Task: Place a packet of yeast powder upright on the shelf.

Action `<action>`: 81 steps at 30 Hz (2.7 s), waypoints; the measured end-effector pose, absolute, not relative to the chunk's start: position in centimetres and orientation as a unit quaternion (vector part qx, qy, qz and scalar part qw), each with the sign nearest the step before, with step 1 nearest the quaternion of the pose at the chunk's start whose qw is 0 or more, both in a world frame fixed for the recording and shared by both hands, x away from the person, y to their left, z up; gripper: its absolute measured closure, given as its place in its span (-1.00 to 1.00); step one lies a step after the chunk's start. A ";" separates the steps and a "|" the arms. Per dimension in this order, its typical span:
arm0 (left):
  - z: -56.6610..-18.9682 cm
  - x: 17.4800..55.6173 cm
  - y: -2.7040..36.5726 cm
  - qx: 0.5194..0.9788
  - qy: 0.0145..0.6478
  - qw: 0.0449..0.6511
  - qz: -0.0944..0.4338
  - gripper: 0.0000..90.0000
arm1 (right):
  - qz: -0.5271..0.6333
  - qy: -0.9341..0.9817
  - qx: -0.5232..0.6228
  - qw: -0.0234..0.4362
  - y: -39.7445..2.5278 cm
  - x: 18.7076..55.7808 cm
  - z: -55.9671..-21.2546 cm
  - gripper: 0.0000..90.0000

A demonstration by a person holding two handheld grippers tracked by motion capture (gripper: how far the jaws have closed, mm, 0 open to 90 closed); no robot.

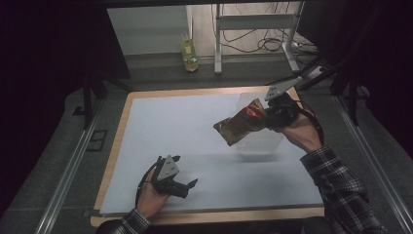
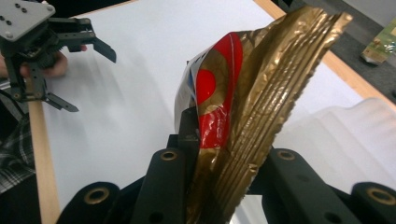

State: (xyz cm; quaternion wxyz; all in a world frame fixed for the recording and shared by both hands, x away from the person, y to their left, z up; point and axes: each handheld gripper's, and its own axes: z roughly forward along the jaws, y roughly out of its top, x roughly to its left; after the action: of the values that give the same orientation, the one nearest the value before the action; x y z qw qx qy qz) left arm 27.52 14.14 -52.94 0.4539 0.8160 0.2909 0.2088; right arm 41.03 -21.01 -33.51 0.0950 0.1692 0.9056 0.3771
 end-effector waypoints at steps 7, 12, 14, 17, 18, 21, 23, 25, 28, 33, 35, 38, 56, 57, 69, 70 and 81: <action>-53.0 27.5 14.1 0.817 0.291 0.452 0.208 -1.00 | 0.369 0.909 0.157 0.114 -22.3 42.2 -32.5 0.67; -53.0 27.6 14.1 0.818 0.291 0.450 0.209 -1.00 | 0.359 0.911 0.156 0.129 -23.1 43.2 -31.9 0.67; -53.0 27.6 14.1 0.818 0.291 0.450 0.208 -1.00 | 0.355 0.912 0.154 0.133 -23.5 43.6 -31.6 0.67; -53.0 27.6 14.2 0.818 0.292 0.450 0.209 -1.00 | 0.344 0.916 0.148 0.142 -23.9 44.3 -31.3 0.67; -53.0 27.6 14.2 0.818 0.292 0.450 0.209 -1.00 | 0.340 0.918 0.144 0.145 -24.0 44.5 -31.2 0.67; -53.0 27.6 14.2 0.818 0.292 0.450 0.208 -1.00 | 0.332 0.920 0.141 0.150 -24.2 44.9 -31.1 0.67; -53.1 27.6 14.2 0.819 0.291 0.449 0.207 -1.00 | 0.321 0.923 0.139 0.159 -24.5 45.5 -31.1 0.67; -53.1 27.6 14.2 0.819 0.291 0.449 0.207 -1.00 | 0.317 0.925 0.138 0.160 -24.6 45.7 -31.1 0.67; -53.1 27.7 14.2 0.819 0.292 0.449 0.206 -1.00 | 0.301 0.928 0.138 0.169 -24.9 46.5 -31.0 0.67; -53.1 27.7 14.2 0.820 0.292 0.449 0.204 -1.00 | 0.289 0.931 0.128 0.179 -25.5 47.3 -30.9 0.67; -53.2 27.7 14.2 0.820 0.292 0.448 0.203 -1.00 | 0.284 0.934 0.120 0.181 -25.6 47.7 -31.0 0.67; -53.2 27.7 14.2 0.821 0.292 0.448 0.201 -1.00 | 0.273 0.937 0.113 0.186 -25.9 48.3 -31.3 0.67; -53.3 27.8 14.2 0.821 0.295 0.447 0.197 -1.00 | 0.226 0.961 0.052 0.149 -25.5 49.6 -33.9 0.69; -53.3 27.8 14.2 0.821 0.295 0.447 0.196 -1.00 | 0.212 0.965 0.052 0.147 -25.2 49.6 -34.1 0.69; -53.3 27.8 14.3 0.823 0.293 0.445 0.197 -1.00 | 0.166 0.976 0.060 0.125 -22.4 51.4 -37.4 0.68; -53.2 27.8 14.3 0.823 0.293 0.445 0.197 -1.00 | 0.173 0.975 0.067 0.125 -22.4 51.4 -37.5 0.67; -53.2 27.8 14.3 0.823 0.293 0.445 0.197 -1.00 | 0.213 0.963 0.122 0.112 -22.9 51.2 -37.4 0.31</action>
State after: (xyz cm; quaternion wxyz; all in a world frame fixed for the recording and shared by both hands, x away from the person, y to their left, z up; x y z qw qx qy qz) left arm 27.79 14.27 -53.23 0.4447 0.8232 0.2930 0.1967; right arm 51.20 -22.95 -37.42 0.1116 0.1218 0.9631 0.2127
